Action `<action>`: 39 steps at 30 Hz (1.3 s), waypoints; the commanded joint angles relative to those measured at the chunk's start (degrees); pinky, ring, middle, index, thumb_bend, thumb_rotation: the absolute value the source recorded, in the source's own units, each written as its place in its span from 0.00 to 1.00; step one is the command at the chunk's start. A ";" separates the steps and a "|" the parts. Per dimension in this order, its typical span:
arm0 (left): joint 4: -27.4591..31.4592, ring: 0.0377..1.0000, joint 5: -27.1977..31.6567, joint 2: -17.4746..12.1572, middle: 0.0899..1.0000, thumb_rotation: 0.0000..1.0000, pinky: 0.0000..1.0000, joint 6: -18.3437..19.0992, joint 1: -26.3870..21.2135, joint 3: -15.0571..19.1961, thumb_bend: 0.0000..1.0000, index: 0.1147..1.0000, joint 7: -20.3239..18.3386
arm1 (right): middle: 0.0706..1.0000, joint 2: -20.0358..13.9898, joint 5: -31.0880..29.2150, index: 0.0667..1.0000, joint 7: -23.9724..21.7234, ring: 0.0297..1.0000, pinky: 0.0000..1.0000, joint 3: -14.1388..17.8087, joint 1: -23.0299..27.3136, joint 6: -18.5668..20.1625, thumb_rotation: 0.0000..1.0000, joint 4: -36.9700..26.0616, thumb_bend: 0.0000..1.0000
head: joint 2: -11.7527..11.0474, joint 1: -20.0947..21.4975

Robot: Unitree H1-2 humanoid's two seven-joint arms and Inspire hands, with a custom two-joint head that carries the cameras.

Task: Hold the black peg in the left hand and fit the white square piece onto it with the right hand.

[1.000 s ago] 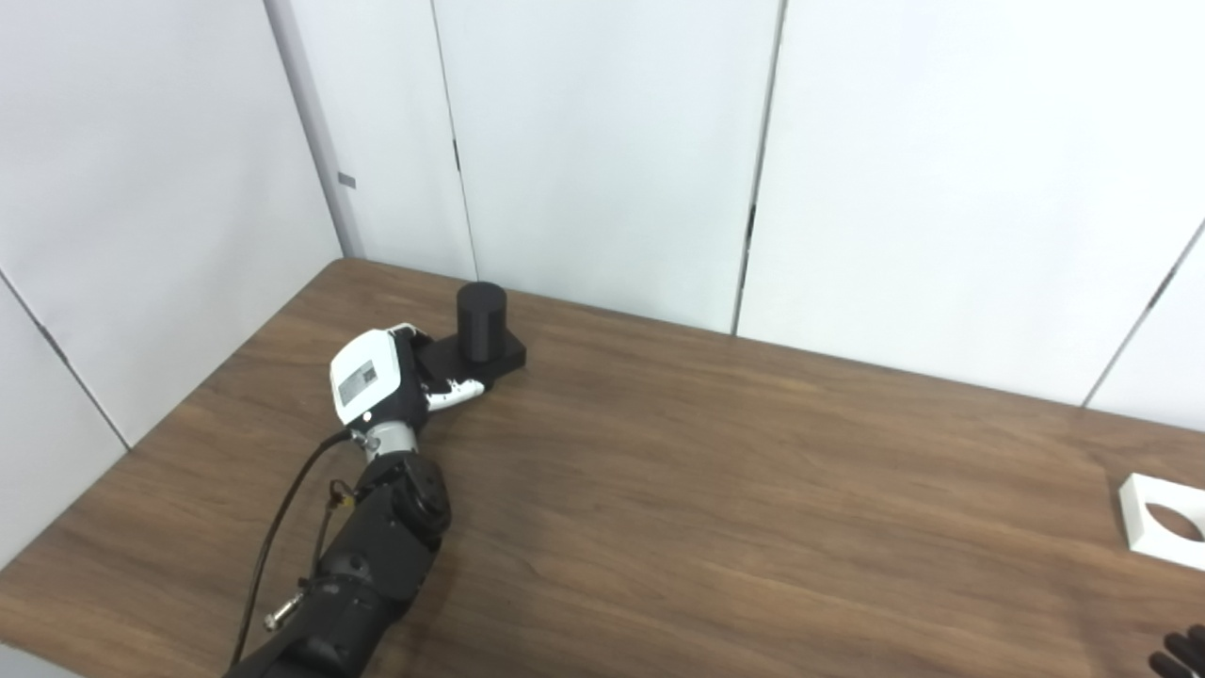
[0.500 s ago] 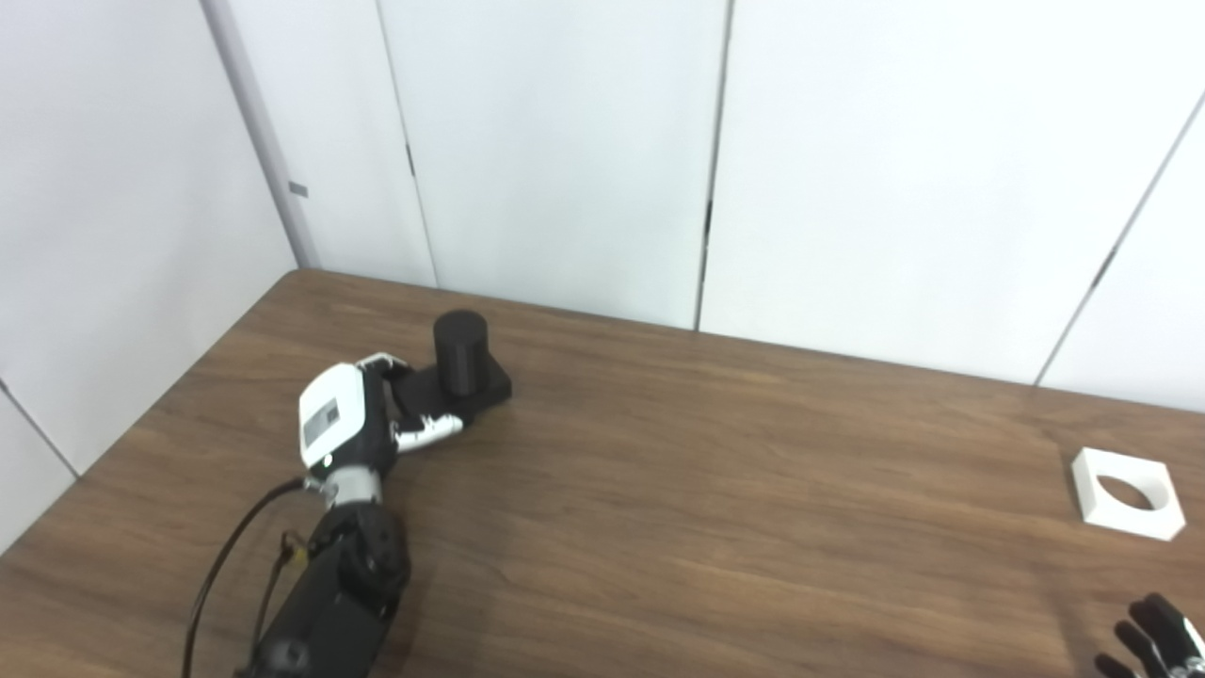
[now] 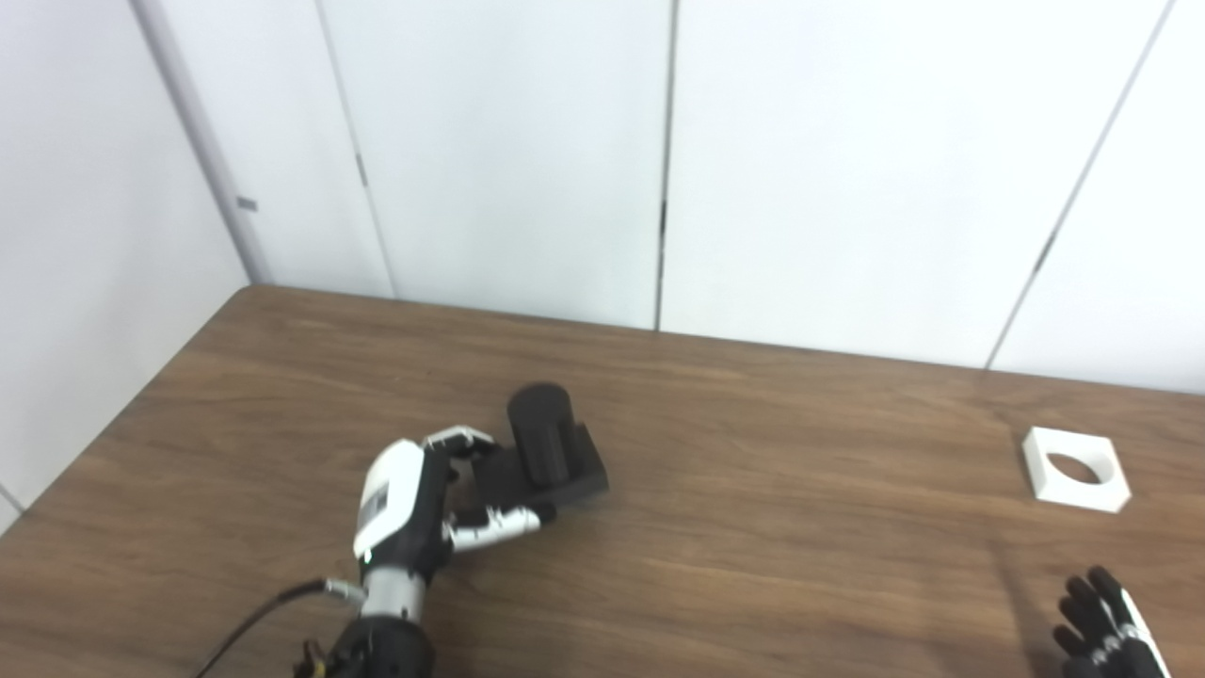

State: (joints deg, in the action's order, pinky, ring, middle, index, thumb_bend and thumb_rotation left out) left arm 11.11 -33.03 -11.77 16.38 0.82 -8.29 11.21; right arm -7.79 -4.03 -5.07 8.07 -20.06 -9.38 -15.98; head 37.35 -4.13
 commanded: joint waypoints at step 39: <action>3.83 0.85 -11.26 -2.19 0.76 0.05 0.99 -18.99 10.66 -15.39 0.52 0.42 -12.63 | 0.89 0.82 2.95 0.93 2.75 0.90 0.84 -2.64 -0.16 5.37 0.64 -8.05 0.50 | 7.38 8.83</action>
State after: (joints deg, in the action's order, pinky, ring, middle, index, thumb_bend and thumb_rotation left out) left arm 15.19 -43.11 -13.39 -2.89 11.47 -23.37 0.35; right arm -7.62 -0.75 -2.54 5.60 -20.54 -2.83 -21.53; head 44.65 4.66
